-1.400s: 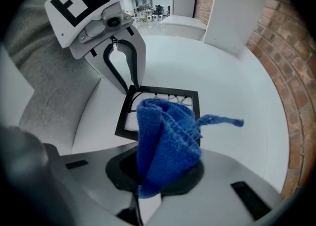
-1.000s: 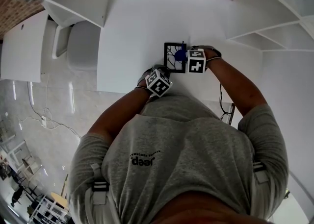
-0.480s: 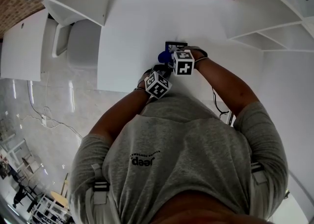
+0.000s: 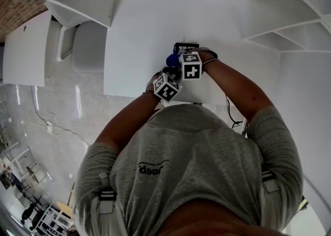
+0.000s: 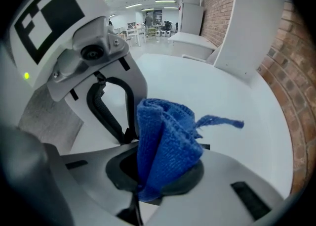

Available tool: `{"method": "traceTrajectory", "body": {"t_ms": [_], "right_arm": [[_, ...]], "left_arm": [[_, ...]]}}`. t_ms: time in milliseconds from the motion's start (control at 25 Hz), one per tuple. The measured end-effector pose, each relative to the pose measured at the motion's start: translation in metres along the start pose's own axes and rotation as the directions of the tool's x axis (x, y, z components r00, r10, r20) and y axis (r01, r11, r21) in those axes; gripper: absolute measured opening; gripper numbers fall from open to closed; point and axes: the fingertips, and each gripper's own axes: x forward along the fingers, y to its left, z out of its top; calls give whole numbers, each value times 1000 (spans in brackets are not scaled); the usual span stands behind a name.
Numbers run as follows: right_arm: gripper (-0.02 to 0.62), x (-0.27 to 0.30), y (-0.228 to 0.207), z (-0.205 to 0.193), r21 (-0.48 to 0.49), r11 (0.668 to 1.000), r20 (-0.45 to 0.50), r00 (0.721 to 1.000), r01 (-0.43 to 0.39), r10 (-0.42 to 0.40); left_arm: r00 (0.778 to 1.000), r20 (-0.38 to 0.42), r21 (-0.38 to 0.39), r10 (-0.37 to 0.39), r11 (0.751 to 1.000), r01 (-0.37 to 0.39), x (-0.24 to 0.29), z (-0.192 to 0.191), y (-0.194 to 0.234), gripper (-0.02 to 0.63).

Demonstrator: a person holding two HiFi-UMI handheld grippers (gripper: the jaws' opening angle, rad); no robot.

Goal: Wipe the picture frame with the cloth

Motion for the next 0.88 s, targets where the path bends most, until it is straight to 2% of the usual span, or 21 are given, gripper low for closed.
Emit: {"method": "traceTrajectory", "body": {"t_ms": [480, 880], "right_arm": [[58, -18, 11, -56, 38, 999, -58, 998, 8, -5], [58, -32, 18, -89, 59, 998, -108, 994, 6, 1]], "left_arm": [[1000, 31, -22, 3, 1000, -3, 1, 2, 1, 69], [1000, 25, -27, -2, 1000, 2, 2, 1, 2, 63]]}}
